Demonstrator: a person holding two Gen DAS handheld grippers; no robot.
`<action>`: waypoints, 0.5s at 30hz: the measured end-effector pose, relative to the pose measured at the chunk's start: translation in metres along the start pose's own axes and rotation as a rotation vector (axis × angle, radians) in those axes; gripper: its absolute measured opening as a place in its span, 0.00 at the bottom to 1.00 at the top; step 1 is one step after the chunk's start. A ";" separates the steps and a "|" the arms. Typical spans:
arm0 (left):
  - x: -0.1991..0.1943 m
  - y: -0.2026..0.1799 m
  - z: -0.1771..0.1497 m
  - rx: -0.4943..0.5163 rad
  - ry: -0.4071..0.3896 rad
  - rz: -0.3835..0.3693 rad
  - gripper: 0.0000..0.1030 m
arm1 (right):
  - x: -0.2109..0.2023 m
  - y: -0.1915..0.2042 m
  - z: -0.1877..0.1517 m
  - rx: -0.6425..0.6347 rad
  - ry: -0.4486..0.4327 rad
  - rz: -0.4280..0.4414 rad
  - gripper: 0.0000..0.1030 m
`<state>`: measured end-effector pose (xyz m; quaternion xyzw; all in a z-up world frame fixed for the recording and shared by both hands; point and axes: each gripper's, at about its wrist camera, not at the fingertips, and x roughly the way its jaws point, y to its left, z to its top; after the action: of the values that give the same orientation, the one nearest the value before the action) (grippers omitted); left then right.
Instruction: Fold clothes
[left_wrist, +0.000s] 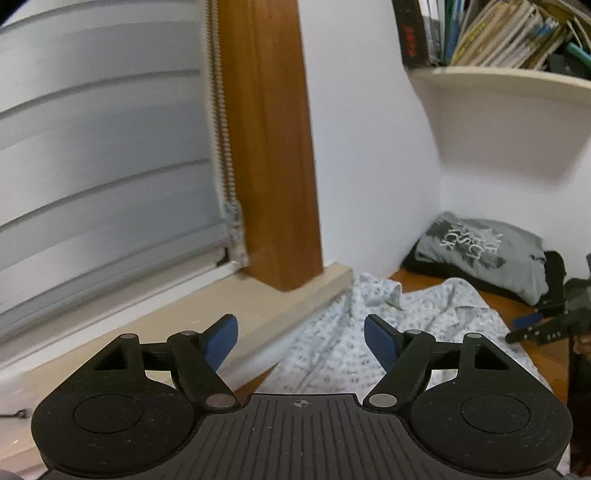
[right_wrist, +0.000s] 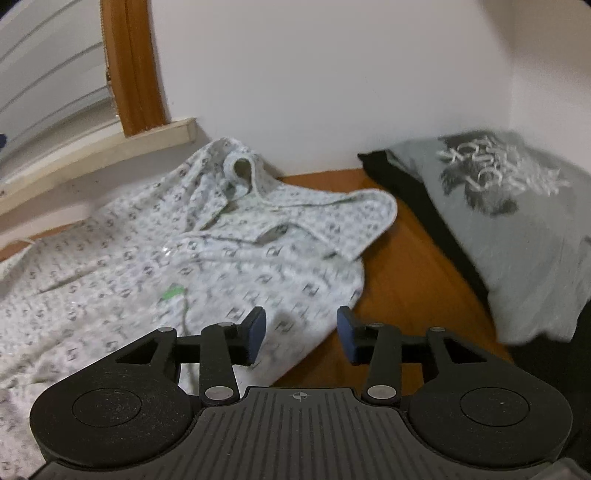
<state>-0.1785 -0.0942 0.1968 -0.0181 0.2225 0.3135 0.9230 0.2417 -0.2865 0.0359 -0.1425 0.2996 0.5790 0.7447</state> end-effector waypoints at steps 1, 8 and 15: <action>-0.005 0.002 0.000 -0.005 0.002 0.004 0.76 | -0.001 0.002 -0.002 0.006 0.004 0.010 0.42; 0.008 -0.015 -0.022 -0.033 0.065 -0.026 0.76 | 0.007 0.017 -0.009 0.016 0.046 0.016 0.42; 0.034 -0.082 -0.056 0.021 0.130 -0.170 0.76 | 0.018 0.041 0.005 -0.027 0.029 0.105 0.09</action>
<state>-0.1287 -0.1502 0.1230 -0.0475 0.2826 0.2301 0.9300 0.2068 -0.2574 0.0342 -0.1451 0.3094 0.6191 0.7070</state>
